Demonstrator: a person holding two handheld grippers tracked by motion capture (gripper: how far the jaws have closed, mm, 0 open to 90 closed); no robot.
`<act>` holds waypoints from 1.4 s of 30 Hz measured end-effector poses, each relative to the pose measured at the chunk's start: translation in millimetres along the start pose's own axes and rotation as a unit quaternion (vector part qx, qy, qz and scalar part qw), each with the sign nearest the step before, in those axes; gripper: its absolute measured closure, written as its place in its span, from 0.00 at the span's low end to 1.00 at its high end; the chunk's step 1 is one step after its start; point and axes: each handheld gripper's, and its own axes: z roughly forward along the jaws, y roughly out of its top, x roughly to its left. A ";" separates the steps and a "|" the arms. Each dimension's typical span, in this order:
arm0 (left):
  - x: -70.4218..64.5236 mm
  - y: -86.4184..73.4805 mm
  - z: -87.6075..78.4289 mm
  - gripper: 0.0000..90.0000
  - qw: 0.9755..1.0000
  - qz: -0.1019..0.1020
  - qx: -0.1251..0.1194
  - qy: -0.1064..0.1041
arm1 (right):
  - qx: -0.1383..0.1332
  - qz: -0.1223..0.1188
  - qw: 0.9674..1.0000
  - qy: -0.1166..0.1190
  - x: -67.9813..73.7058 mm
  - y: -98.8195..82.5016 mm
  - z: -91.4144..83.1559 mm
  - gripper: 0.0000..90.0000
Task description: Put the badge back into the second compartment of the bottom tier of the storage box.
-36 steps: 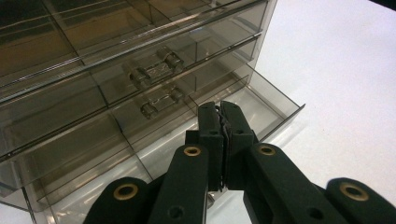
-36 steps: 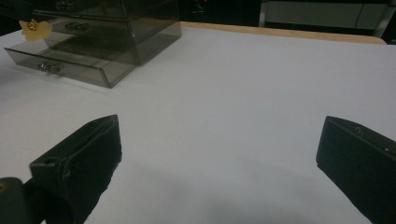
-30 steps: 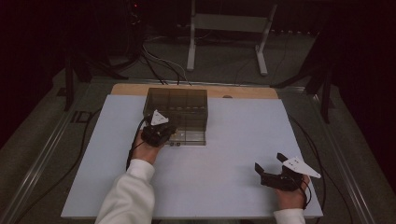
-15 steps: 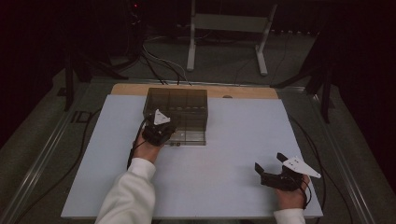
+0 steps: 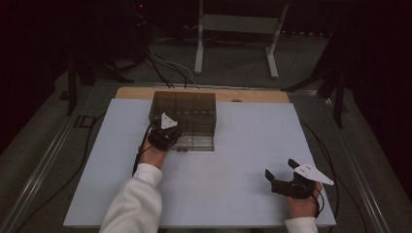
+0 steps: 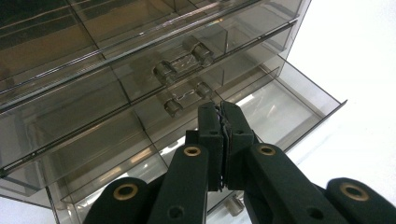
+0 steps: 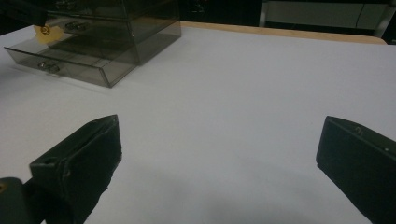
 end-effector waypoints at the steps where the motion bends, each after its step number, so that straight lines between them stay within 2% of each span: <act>1: 0.0 0.0 0.0 1.00 1.000 0.000 0.000 0.000 | 0.000 0.000 1.000 0.000 0.0 0.0 0.1 0.00; 14: 3.9 0.7 7.7 1.00 1.000 0.000 0.009 0.011 | 0.000 0.001 1.000 0.000 -0.4 0.0 -0.5 0.00; 42: 9.7 -1.9 19.7 1.00 0.999 0.002 0.033 0.013 | 0.001 0.001 1.000 0.001 -0.9 -0.5 -0.1 0.00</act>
